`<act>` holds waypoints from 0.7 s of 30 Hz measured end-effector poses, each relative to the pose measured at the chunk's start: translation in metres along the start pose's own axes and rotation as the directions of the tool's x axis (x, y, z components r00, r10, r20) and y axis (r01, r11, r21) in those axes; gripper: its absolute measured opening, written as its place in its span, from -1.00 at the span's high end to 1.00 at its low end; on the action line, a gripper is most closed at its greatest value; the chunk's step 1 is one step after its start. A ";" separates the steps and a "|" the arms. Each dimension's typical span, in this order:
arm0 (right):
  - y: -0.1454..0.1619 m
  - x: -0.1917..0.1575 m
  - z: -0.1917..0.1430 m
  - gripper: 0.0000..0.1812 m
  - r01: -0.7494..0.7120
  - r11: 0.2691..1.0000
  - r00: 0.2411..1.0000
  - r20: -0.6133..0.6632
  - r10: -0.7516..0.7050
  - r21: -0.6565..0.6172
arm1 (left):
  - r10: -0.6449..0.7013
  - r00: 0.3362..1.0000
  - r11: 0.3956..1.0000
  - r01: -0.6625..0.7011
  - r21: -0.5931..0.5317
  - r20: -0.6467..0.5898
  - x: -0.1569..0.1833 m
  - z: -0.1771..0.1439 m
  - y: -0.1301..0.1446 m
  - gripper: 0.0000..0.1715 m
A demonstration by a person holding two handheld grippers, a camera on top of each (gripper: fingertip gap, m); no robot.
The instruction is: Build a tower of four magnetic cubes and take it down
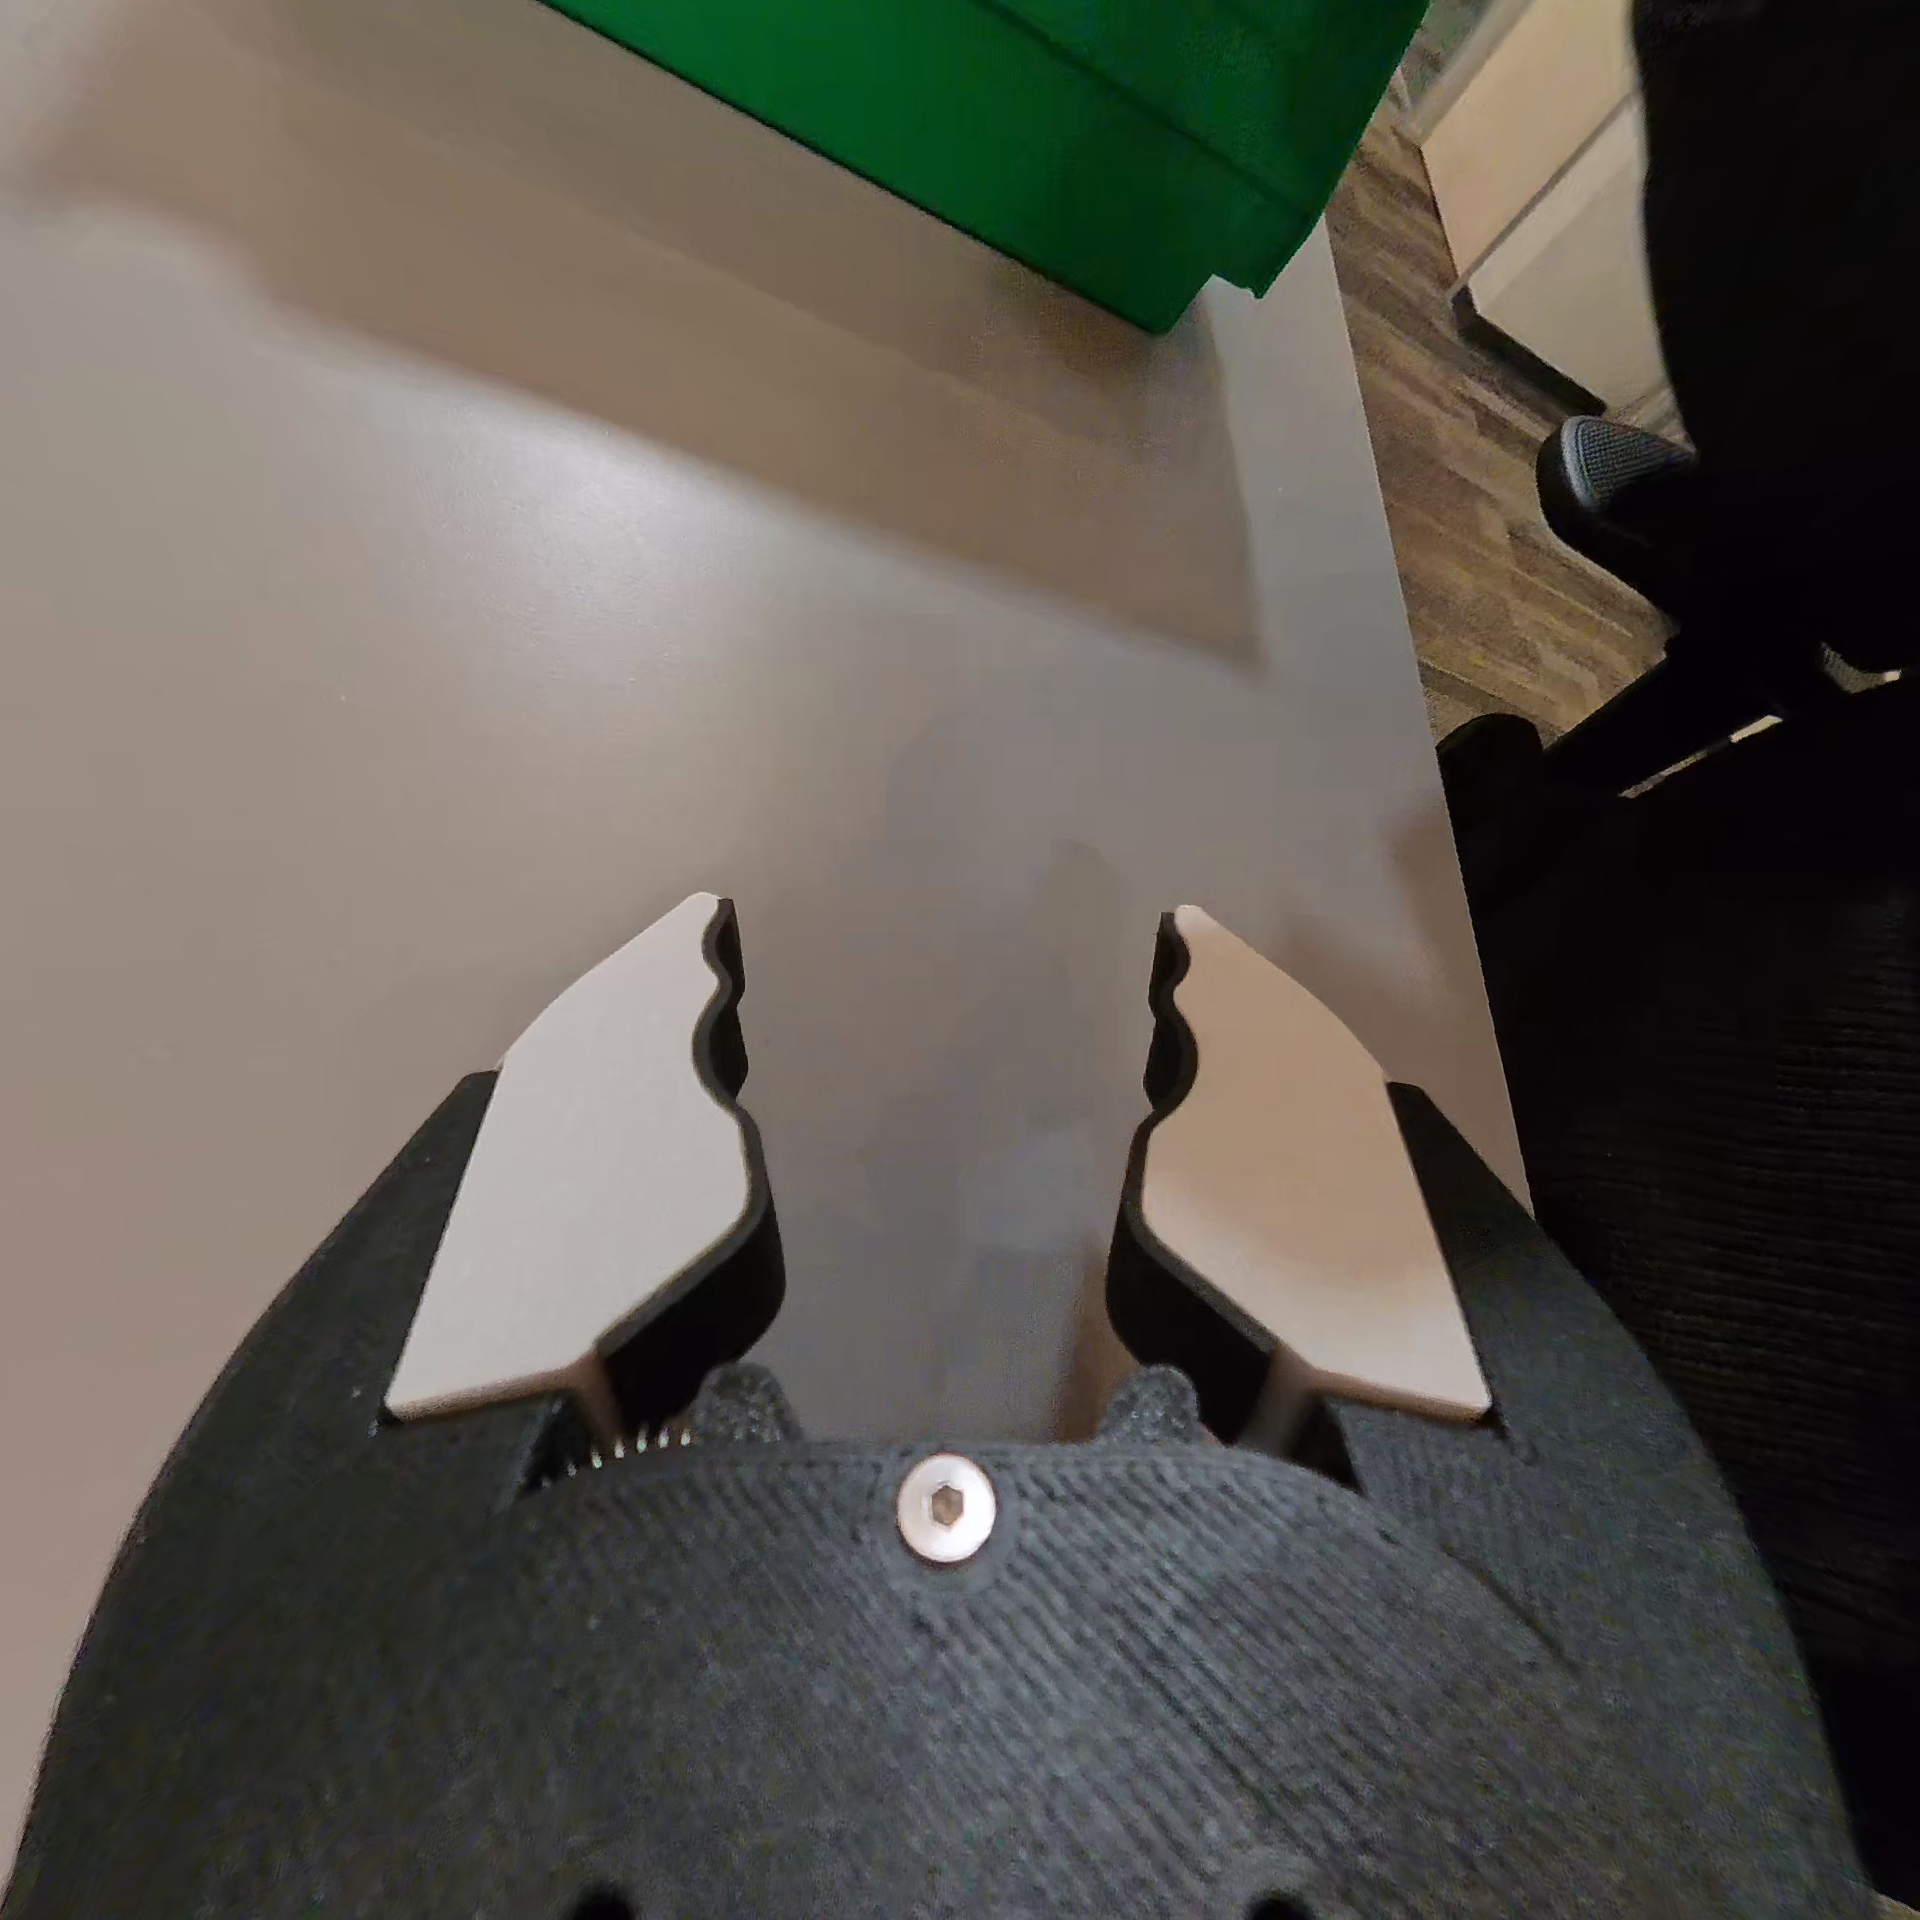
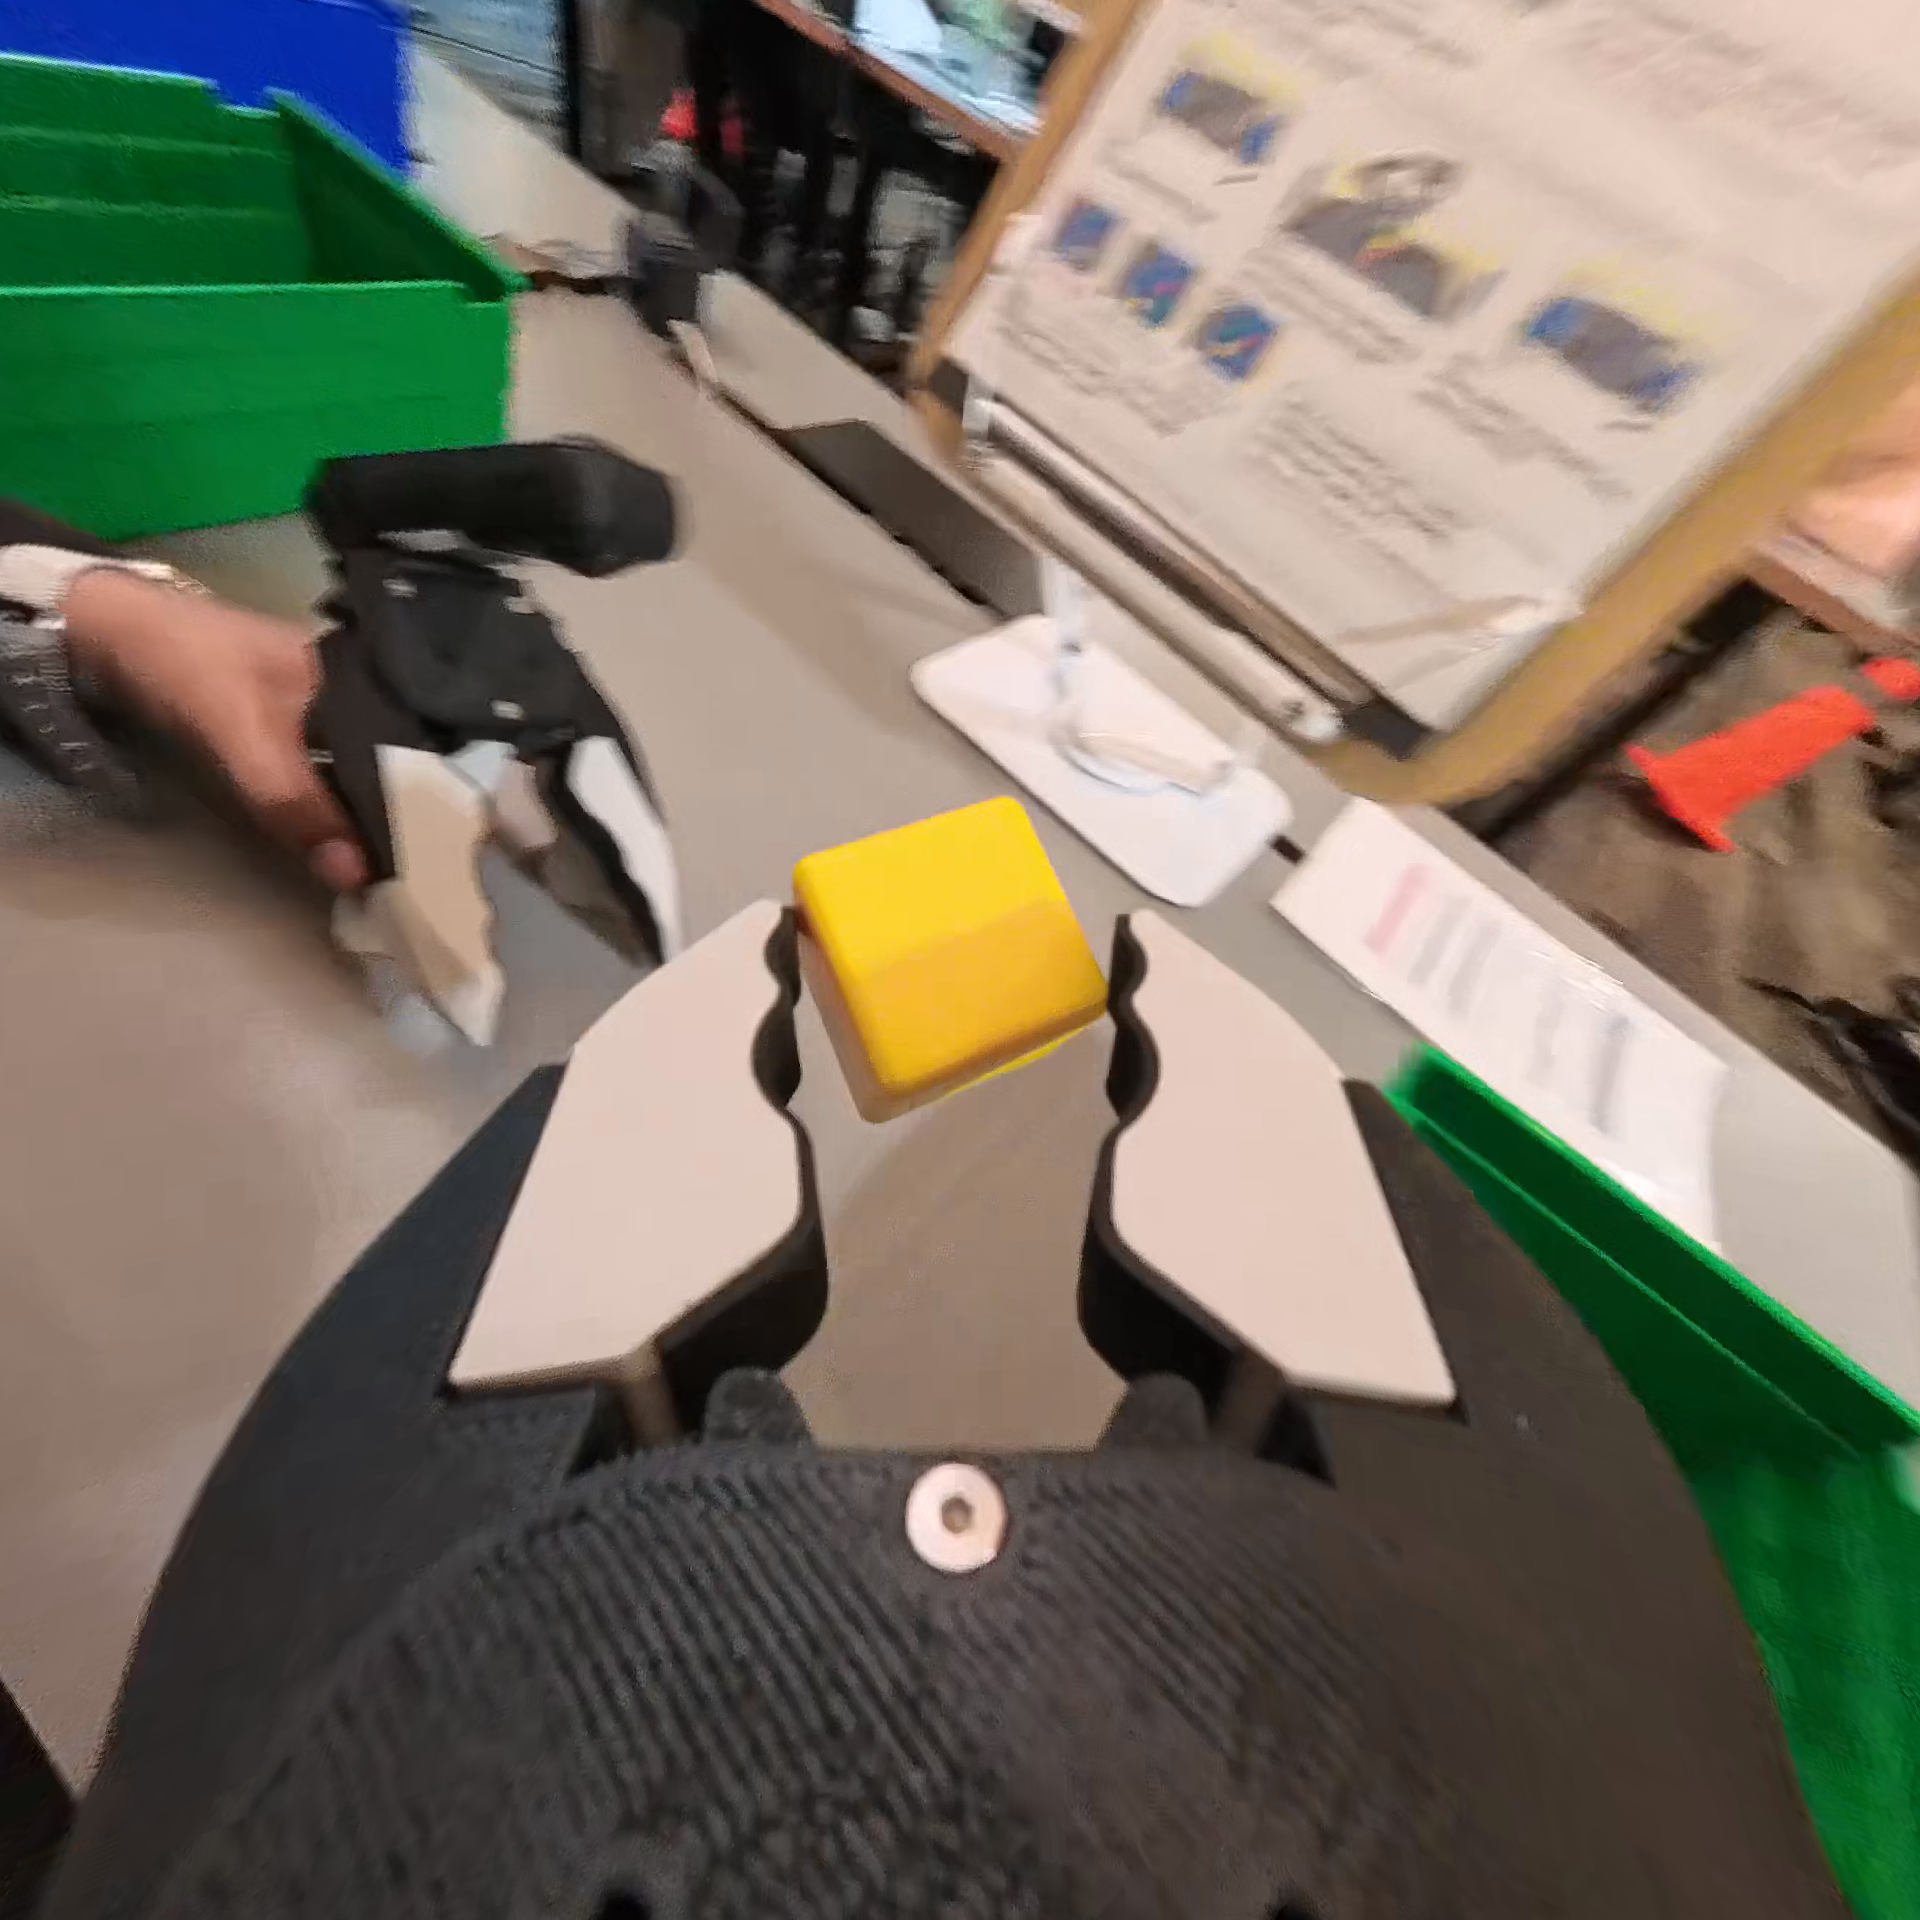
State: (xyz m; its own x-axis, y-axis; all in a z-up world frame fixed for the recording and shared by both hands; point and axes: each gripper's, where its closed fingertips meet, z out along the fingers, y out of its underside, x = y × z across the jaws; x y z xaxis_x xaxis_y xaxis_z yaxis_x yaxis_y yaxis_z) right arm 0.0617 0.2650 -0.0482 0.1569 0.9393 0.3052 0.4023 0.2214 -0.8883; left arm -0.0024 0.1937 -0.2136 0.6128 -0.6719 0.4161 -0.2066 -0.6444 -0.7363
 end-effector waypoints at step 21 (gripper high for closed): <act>0.261 0.153 -0.113 0.34 -0.543 0.695 0.800 -0.542 0.257 -0.472 | 0.014 1.000 1.000 -0.013 -0.011 0.013 0.000 0.001 0.001 0.13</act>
State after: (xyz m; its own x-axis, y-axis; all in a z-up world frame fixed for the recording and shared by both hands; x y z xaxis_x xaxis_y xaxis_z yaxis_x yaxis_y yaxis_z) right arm 0.2929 0.4366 -0.1950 0.7177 0.6665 0.2020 0.6202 -0.4798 -0.6206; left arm -0.0018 0.1934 -0.2150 0.6197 -0.6757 0.3992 -0.2232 -0.6393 -0.7359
